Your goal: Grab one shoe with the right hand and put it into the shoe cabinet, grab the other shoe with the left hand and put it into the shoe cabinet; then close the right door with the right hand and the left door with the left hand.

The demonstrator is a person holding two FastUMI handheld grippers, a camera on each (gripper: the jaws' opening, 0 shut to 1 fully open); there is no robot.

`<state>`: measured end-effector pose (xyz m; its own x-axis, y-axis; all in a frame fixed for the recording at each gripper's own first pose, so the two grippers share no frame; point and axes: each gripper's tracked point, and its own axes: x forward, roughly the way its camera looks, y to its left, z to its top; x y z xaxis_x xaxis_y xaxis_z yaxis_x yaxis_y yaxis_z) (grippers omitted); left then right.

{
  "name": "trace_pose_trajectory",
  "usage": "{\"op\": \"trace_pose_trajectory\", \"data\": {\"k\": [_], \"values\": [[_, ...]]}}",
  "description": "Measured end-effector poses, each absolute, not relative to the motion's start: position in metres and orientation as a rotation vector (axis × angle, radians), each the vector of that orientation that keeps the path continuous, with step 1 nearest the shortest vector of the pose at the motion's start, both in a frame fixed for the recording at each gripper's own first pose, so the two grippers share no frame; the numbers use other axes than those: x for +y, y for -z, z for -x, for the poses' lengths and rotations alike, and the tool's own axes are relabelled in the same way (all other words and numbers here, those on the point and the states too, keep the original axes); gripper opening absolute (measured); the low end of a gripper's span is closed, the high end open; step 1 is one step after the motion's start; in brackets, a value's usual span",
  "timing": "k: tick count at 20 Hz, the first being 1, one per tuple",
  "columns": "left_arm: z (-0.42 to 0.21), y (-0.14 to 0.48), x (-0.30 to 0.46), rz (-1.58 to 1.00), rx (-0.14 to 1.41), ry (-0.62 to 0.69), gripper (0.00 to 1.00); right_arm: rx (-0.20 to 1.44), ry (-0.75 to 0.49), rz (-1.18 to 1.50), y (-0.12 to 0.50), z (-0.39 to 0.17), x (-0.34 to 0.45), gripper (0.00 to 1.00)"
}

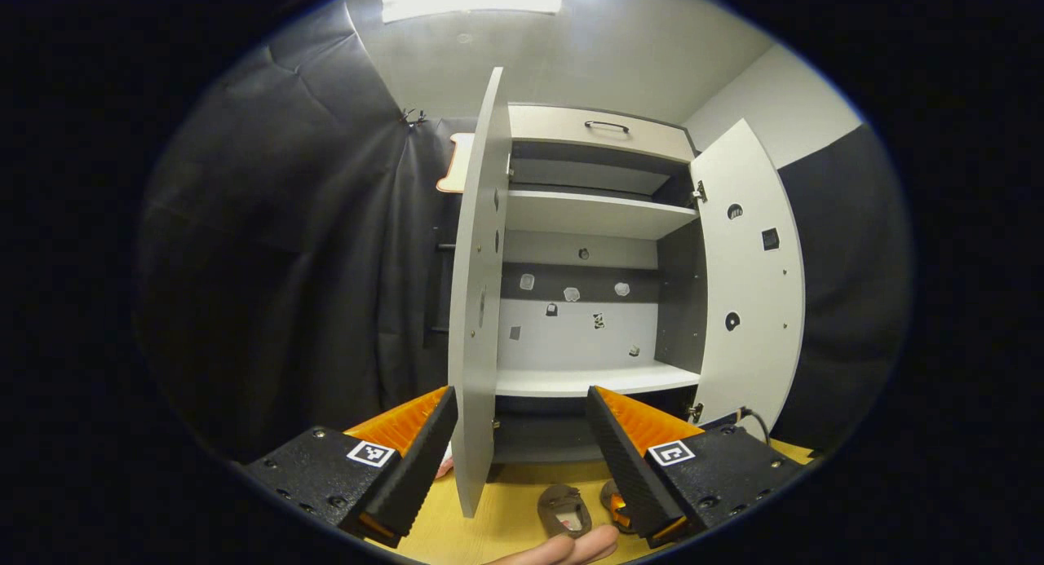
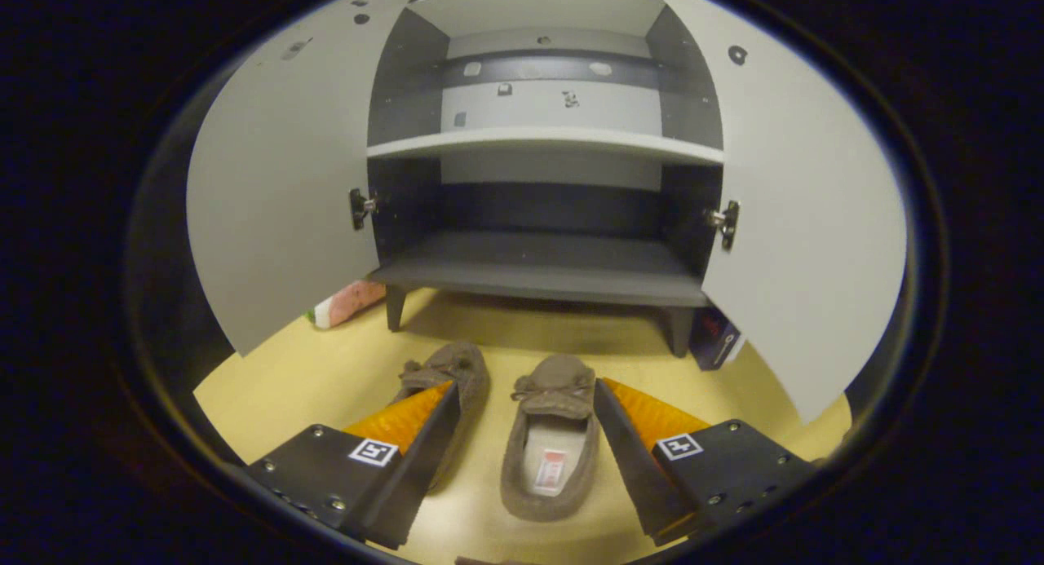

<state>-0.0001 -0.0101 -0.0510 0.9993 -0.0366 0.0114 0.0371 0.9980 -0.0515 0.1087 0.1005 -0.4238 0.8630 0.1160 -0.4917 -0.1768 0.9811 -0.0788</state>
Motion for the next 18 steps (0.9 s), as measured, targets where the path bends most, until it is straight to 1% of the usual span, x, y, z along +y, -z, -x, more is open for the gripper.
{"op": "trace_pose_trajectory", "data": {"k": [1, 2, 3, 4, 5, 6, 7, 8, 9, 10, 11, 12, 13, 14, 15, 18], "values": [[-0.001, 0.049, -0.013, 0.05, -0.021, 0.037, 0.97, 0.536, -0.146, 0.127, 0.439, -0.11, 0.098, 0.95], [-0.004, 0.049, -0.014, 0.052, -0.027, 0.036, 0.97, 0.559, -0.137, 0.12, 0.45, -0.111, 0.098, 0.95], [-0.005, 0.05, -0.016, 0.053, -0.03, 0.04, 0.97, 0.583, -0.132, 0.115, 0.46, -0.113, 0.099, 0.94], [-0.008, 0.052, -0.02, 0.053, -0.029, 0.05, 0.97, 0.609, -0.138, 0.112, 0.469, -0.113, 0.102, 0.87], [-0.011, 0.054, -0.025, 0.052, -0.025, 0.064, 0.96, 0.636, -0.122, 0.104, 0.48, -0.115, 0.1, 0.87], [-0.015, 0.058, -0.028, 0.054, -0.019, 0.073, 0.97, 0.662, -0.106, 0.088, 0.489, -0.117, 0.099, 0.75], [-0.019, 0.063, -0.029, 0.051, -0.013, 0.077, 0.97, 0.677, -0.125, 0.073, 0.495, -0.119, 0.104, 0.63], [-0.024, 0.068, -0.029, 0.046, -0.005, 0.08, 0.97, 0.689, -0.137, 0.078, 0.503, -0.125, 0.107, 0.6], [-0.029, 0.073, -0.03, 0.04, -0.005, 0.084, 0.97, 0.687, -0.109, 0.111, 0.511, -0.133, 0.101, 0.6], [-0.036, 0.077, -0.032, 0.034, -0.005, 0.092, 0.97, 0.686, -0.063, 0.112, 0.514, -0.138, 0.091, 0.48], [-0.043, 0.084, -0.033, 0.03, 0.01, 0.098, 0.97, 0.685, -0.076, 0.075, 0.516, -0.141, 0.099, 0.36], [-0.049, 0.094, -0.032, 0.03, 0.025, 0.102, 0.97, 0.669, -0.075, 0.065, 0.517, -0.147, 0.098, 0.27], [-0.056, 0.101, -0.034, 0.034, 0.037, 0.11, 0.97, 0.647, -0.099, 0.048, 0.522, -0.156, 0.1, 0.29], [-0.061, 0.109, -0.036, 0.04, 0.057, 0.117, 0.97, 0.629, -0.114, 0.017, 0.515, -0.153, 0.104, 0.22], [-0.065, 0.116, -0.037, 0.045, 0.069, 0.125, 0.97, 0.611, -0.131, 0.018, 0.518, -0.154, 0.105, 0.11], [-0.078, 0.137, -0.043, 0.066, 0.116, 0.152, 0.97, 0.549, -0.179, 0.002, 0.509, -0.155, 0.11, 0.11]]}}
